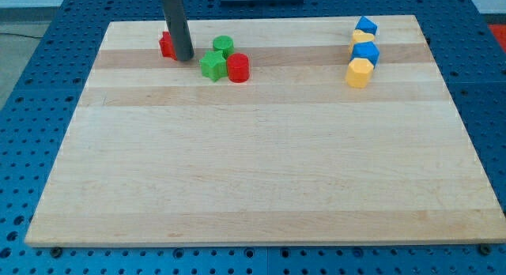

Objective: Push the green star towards the center

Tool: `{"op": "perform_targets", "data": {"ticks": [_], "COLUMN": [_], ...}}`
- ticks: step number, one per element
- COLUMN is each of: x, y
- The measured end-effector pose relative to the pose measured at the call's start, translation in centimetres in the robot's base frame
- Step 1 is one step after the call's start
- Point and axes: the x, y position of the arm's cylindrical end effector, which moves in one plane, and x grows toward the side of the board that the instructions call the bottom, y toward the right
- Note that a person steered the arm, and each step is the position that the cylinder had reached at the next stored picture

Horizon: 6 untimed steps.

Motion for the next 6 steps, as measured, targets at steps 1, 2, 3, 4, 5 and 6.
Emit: {"op": "perform_targets", "data": {"ticks": [1, 2, 3, 4, 5, 6], "x": [-3.4, -1.2, 4.7, 4.6, -3.1, -1.3], "y": [2.5, 6.1, 5.4, 5.1, 5.3, 9.4]}}
